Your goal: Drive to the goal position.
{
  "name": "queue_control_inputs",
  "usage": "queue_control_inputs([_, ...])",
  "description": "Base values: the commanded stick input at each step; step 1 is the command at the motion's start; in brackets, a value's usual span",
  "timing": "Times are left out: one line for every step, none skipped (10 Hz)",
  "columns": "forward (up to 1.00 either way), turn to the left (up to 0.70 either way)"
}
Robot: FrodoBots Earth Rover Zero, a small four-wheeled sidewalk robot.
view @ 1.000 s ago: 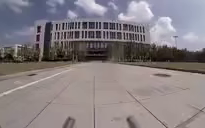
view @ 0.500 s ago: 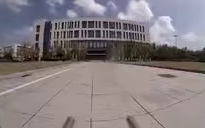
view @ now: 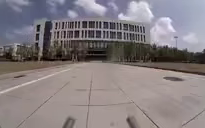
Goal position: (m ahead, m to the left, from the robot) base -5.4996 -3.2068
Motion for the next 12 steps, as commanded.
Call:
queue_control_inputs([0.70, 0.05])
queue_control_inputs([0.70, 0.05])
queue_control_inputs([0.70, 0.05])
queue_control_inputs([0.70, 0.05])
queue_control_inputs([0.70, 0.05])
queue_control_inputs([0.70, 0.05])
queue_control_inputs([0.70, 0.05])
queue_control_inputs([0.70, 0.05])
queue_control_inputs([0.70, 0.05])
queue_control_inputs([0.70, 0.05])
queue_control_inputs([0.70, 0.05])
queue_control_inputs([0.70, 0.05])
